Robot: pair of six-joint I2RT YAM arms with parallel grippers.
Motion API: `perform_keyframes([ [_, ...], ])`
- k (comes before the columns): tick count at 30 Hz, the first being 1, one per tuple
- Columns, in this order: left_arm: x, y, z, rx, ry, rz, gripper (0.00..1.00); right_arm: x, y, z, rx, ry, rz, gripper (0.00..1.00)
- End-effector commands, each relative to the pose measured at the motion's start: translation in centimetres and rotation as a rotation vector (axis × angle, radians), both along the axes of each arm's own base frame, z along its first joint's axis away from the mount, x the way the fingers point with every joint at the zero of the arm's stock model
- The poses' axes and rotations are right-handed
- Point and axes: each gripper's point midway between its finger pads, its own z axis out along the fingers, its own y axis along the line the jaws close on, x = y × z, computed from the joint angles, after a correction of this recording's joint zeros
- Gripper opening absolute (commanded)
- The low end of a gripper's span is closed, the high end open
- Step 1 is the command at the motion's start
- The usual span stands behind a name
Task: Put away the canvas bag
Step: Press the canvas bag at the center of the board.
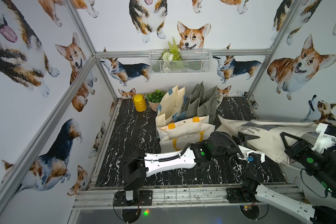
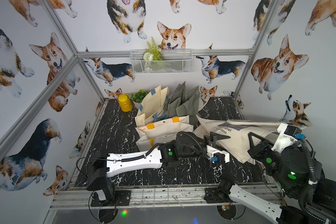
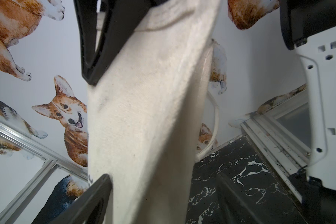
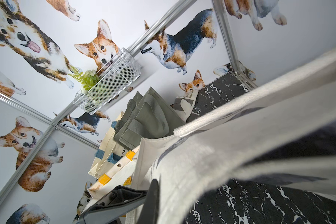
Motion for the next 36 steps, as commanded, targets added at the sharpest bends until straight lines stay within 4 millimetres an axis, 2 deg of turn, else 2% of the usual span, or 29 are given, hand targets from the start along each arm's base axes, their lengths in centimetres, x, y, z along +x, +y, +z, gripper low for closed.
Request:
perform_keyframes([
  [1,0.2,-0.4,0.7,-0.054,-0.084,0.047,0.88,0.5,-0.1,1.9,0.114,-0.061,-0.043,0.00],
  [6,1.8,-0.8,0.2,-0.091,-0.070,0.161,1.00,0.7,-0.2,2.0,0.149,-0.062,-0.050,0.00],
  [11,4.1,-1.2,0.9,-0.157,-0.031,0.266,1.00,0.9,0.6,1.3,0.178,-0.043,-0.038,0.00],
  [16,4.9,-1.8,0.2,-0.161,-0.015,0.277,0.99,0.9,0.9,1.1,0.213,-0.037,-0.031,0.00],
  [18,5.0,-1.6,0.0,-0.156,-0.020,0.280,0.86,0.9,1.0,0.9,0.216,-0.027,-0.025,0.00],
  [19,5.0,-1.3,0.1,-0.160,-0.022,0.279,0.74,0.9,1.0,0.7,0.216,-0.021,-0.023,0.00],
  [21,5.0,-0.8,0.6,-0.172,-0.025,0.278,0.40,0.8,1.1,0.2,0.215,-0.009,-0.021,0.00],
  [22,4.9,-0.5,0.8,-0.174,-0.030,0.278,0.29,0.8,1.0,-0.1,0.213,-0.004,-0.023,0.00],
  [25,4.6,0.4,1.1,-0.164,-0.033,0.262,0.10,0.7,1.0,-0.6,0.204,0.000,-0.023,0.00],
  [28,4.2,1.3,0.9,-0.127,-0.007,0.239,0.00,0.7,1.0,-1.0,0.179,0.004,-0.017,0.00],
  [36,3.2,4.4,1.0,0.019,0.183,0.188,0.00,0.9,0.4,-1.3,0.081,-0.005,-0.027,0.07],
])
